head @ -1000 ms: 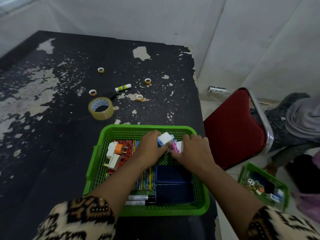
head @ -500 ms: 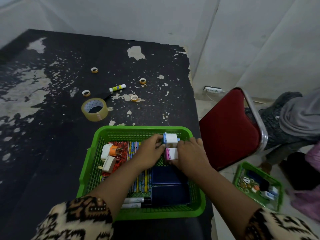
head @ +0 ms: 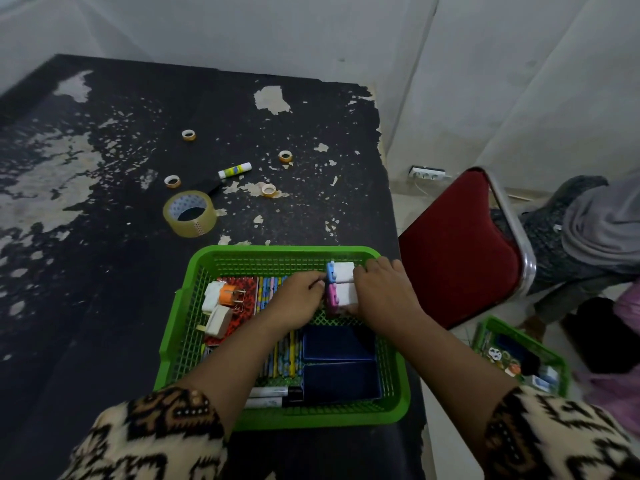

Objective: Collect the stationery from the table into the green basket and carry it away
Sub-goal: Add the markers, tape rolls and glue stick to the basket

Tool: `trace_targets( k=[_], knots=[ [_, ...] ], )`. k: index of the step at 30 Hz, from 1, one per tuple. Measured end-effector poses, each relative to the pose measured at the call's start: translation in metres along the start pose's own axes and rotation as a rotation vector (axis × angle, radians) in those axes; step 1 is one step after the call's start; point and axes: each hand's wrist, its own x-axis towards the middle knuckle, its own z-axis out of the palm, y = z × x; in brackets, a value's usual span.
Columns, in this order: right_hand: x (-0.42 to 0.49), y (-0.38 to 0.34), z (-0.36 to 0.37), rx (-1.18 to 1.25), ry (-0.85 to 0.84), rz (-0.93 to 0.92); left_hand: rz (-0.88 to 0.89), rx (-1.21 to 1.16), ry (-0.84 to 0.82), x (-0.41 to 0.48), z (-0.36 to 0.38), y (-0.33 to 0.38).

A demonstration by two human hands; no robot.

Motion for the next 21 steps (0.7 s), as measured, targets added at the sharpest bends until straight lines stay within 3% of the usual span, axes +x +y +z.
trace_targets(
  k=[6, 10, 14, 21],
  knots=[
    [0.004, -0.005, 0.002, 0.083, 0.057, -0.083, -0.031, -0.05, -0.042, -0.002, -0.016, -0.005],
    [0.009, -0.011, 0.001, 0.065, 0.024, -0.184, -0.008, -0.015, 0.074, -0.009, -0.039, -0.006],
    [0.011, -0.016, 0.001, 0.033, -0.007, -0.174, 0.063, -0.079, 0.166, -0.023, -0.066, -0.004],
    [0.04, -0.055, -0.028, 0.235, 0.136, -0.148, 0.114, -0.128, 0.285, -0.041, -0.114, -0.014]
  ],
)
